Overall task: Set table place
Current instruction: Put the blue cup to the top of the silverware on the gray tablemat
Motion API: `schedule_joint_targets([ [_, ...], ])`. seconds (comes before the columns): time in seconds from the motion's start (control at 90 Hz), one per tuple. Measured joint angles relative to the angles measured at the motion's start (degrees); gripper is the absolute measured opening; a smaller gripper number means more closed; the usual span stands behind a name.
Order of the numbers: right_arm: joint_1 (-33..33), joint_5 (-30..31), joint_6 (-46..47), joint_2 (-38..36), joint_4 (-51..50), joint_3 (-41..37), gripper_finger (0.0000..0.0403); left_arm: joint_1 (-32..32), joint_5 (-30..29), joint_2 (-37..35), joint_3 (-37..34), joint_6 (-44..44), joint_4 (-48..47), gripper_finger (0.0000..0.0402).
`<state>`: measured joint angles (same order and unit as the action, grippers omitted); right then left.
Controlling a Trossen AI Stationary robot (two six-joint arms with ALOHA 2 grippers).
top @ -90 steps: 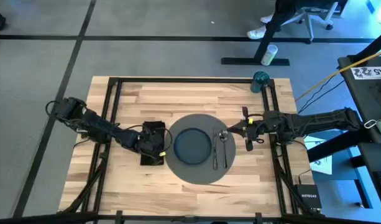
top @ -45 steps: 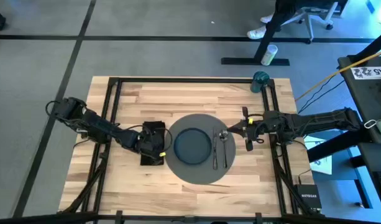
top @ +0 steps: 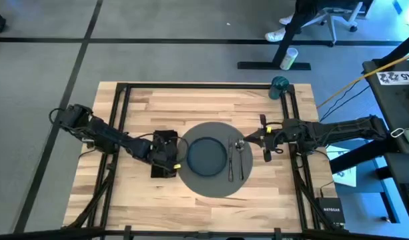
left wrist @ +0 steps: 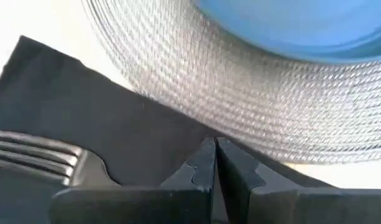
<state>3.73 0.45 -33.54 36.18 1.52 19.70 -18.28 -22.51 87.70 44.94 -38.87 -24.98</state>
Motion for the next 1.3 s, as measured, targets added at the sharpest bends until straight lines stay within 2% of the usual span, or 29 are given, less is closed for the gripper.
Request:
schedule_joint_targets([
  [0.211,0.0,0.7,0.0,0.0,0.0,0.0,0.0000,1.2,-3.9,-0.1,4.8,2.3,-8.7,0.0000],
  [0.367,0.0,5.1,1.0,0.0,0.0,0.0,0.0000,1.6,-5.7,-0.1,7.6,3.1,-15.4,0.0000],
  [0.478,0.0,7.2,1.6,0.0,0.2,0.0,0.0000,1.6,-5.8,-0.3,7.6,3.3,-16.0,0.0000],
  [0.6,0.0,5.9,1.6,0.0,0.2,0.0,0.0000,1.6,-6.8,-0.7,7.6,4.2,-14.8,0.0000],
  [0.844,0.0,3.8,0.3,0.0,0.0,0.0,0.0000,3.1,-6.4,-3.4,5.0,13.7,0.3,0.0000],
  [1.122,0.0,3.0,0.3,0.0,-1.1,0.0,0.0000,7.5,6.9,-4.1,-2.2,24.4,25.6,0.0000],
  [1.3,0.0,2.7,0.3,0.0,-2.2,0.0,0.0000,8.6,8.5,-6.6,-9.0,24.8,34.7,0.0000],
])
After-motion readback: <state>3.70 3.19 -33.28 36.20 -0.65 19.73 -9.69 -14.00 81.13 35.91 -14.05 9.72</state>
